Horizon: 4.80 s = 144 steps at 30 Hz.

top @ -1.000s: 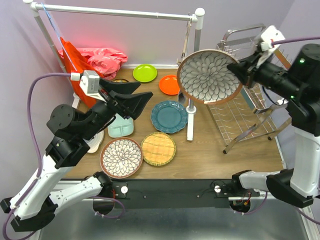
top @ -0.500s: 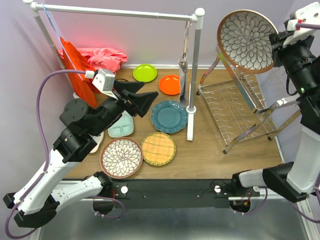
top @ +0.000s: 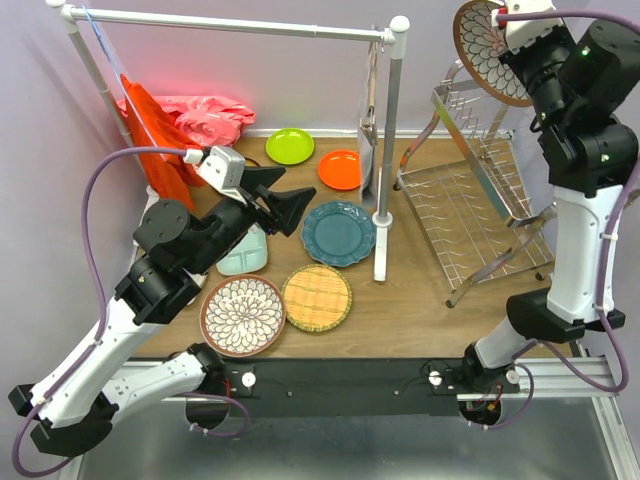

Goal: Load the plates into the dish rack
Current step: Pass the plate from the right arm to the left, then pass the plate from the left arm to the right

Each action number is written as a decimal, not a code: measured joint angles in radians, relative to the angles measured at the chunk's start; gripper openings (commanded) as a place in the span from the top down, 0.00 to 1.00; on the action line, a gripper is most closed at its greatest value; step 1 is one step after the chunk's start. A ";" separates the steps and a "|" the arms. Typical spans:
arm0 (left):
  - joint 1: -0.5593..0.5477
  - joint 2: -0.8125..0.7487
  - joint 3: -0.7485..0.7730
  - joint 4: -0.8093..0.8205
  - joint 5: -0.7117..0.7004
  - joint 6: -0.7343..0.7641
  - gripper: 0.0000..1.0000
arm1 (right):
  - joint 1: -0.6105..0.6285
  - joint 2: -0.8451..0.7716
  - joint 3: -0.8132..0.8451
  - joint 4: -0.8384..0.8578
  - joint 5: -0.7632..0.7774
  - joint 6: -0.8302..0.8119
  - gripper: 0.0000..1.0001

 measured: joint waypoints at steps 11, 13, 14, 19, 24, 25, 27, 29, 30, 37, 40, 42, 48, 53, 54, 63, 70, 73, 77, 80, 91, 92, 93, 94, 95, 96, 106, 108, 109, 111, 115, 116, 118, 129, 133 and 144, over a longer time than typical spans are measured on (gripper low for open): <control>0.002 -0.002 -0.037 0.013 -0.001 0.100 0.16 | -0.001 0.055 0.010 0.063 0.000 -0.256 0.99; 0.002 -0.002 -0.037 0.021 -0.001 0.124 0.15 | -0.005 0.055 0.009 0.072 -0.004 -0.295 0.99; 0.002 -0.002 -0.037 0.027 -0.001 0.137 0.15 | -0.009 0.055 0.008 0.076 -0.007 -0.313 0.99; 0.002 -0.005 -0.037 0.038 -0.001 0.197 0.14 | -0.054 0.042 -0.051 0.109 -0.050 -0.385 1.00; 0.002 -0.011 -0.055 0.059 -0.001 0.219 0.14 | -0.083 0.042 -0.099 0.104 -0.084 -0.421 0.99; 0.002 -0.014 -0.063 0.066 0.000 0.225 0.14 | -0.085 0.042 -0.103 0.101 -0.088 -0.425 1.00; 0.002 -0.017 -0.073 0.076 0.007 0.240 0.14 | -0.086 0.042 -0.106 0.094 -0.105 -0.431 0.99; 0.002 -0.018 -0.077 0.088 0.026 0.263 0.14 | -0.086 0.041 -0.106 0.093 -0.122 -0.434 0.99; 0.002 -0.018 -0.078 0.096 0.039 0.276 0.14 | -0.086 0.039 -0.108 0.093 -0.133 -0.436 0.99; 0.002 -0.016 -0.071 0.169 0.139 0.375 0.14 | -0.086 0.014 -0.136 0.087 -0.198 -0.439 0.99; 0.002 0.000 -0.051 0.188 0.171 0.399 0.14 | -0.086 0.010 -0.130 0.085 -0.229 -0.435 0.99; 0.003 0.032 -0.011 0.209 0.202 0.418 0.14 | -0.086 0.004 -0.123 0.086 -0.252 -0.428 0.99; 0.003 0.119 0.090 0.259 0.270 0.476 0.09 | -0.086 -0.053 -0.128 0.084 -0.335 -0.384 0.99; 0.003 0.235 0.231 0.284 0.331 0.523 0.08 | -0.086 -0.134 -0.147 0.077 -0.398 -0.340 0.99; 0.003 0.261 0.261 0.288 0.345 0.530 0.08 | -0.086 -0.144 -0.148 0.077 -0.407 -0.331 0.99; 0.003 0.455 0.488 0.299 0.383 0.579 0.07 | -0.086 -0.221 -0.209 0.055 -0.512 -0.229 0.99; 0.001 0.557 0.621 0.285 0.412 0.607 0.07 | -0.086 -0.243 -0.230 0.003 -0.595 -0.174 1.00; -0.002 0.584 0.655 0.271 0.418 0.615 0.07 | -0.086 -0.258 -0.230 -0.004 -0.623 -0.147 1.00; -0.006 0.600 0.668 0.244 0.423 0.619 0.08 | -0.086 -0.292 -0.230 -0.008 -0.661 -0.106 0.99; -0.008 0.608 0.669 0.230 0.423 0.618 0.09 | -0.086 -0.327 -0.230 -0.010 -0.696 -0.068 0.99; -0.050 0.636 0.670 0.131 0.379 0.606 0.34 | -0.086 -0.384 -0.262 -0.011 -0.846 0.079 1.00; -0.053 0.636 0.668 0.124 0.366 0.605 0.34 | -0.086 -0.383 -0.269 -0.011 -0.864 0.089 0.99; -0.055 0.635 0.665 0.117 0.357 0.604 0.38 | -0.086 -0.381 -0.272 -0.012 -0.870 0.096 1.00; -0.056 0.634 0.662 0.114 0.352 0.604 0.41 | -0.086 -0.378 -0.276 -0.011 -0.884 0.105 0.99; -0.059 0.632 0.655 0.113 0.343 0.603 0.42 | -0.086 -0.375 -0.280 -0.012 -0.894 0.114 0.99; -0.062 0.630 0.647 0.109 0.339 0.603 0.48 | -0.086 -0.373 -0.283 -0.012 -0.902 0.118 1.00; -0.082 0.624 0.632 0.061 0.285 0.536 1.00 | -0.086 -0.357 -0.291 -0.014 -0.954 0.145 0.99; -0.084 0.612 0.631 0.054 0.261 0.528 1.00 | -0.083 -0.355 -0.295 0.006 -0.959 0.151 0.90; -0.087 0.608 0.628 0.047 0.253 0.522 1.00 | -0.083 -0.355 -0.299 0.013 -0.961 0.155 0.83; -0.090 0.594 0.608 0.048 0.249 0.512 1.00 | -0.083 -0.357 -0.306 0.013 -0.964 0.162 0.65; -0.091 0.539 0.526 0.057 0.235 0.488 1.00 | -0.080 -0.373 -0.357 0.042 -0.996 0.209 0.42; -0.091 0.527 0.511 0.059 0.233 0.489 1.00 | -0.080 -0.380 -0.374 0.054 -1.000 0.227 0.32; -0.092 0.478 0.444 0.063 0.221 0.458 1.00 | -0.080 -0.385 -0.391 0.072 -1.014 0.261 0.19; -0.092 0.257 0.234 0.079 0.060 0.405 1.00 | -0.082 -0.383 -0.396 0.233 -1.057 0.523 0.02; -0.089 0.162 0.156 0.061 -0.035 0.410 1.00 | -0.084 -0.381 -0.407 0.297 -1.073 0.642 0.02; -0.089 0.080 0.094 0.084 -0.217 0.470 1.00 | -0.084 -0.344 -0.518 0.429 -1.167 1.062 0.04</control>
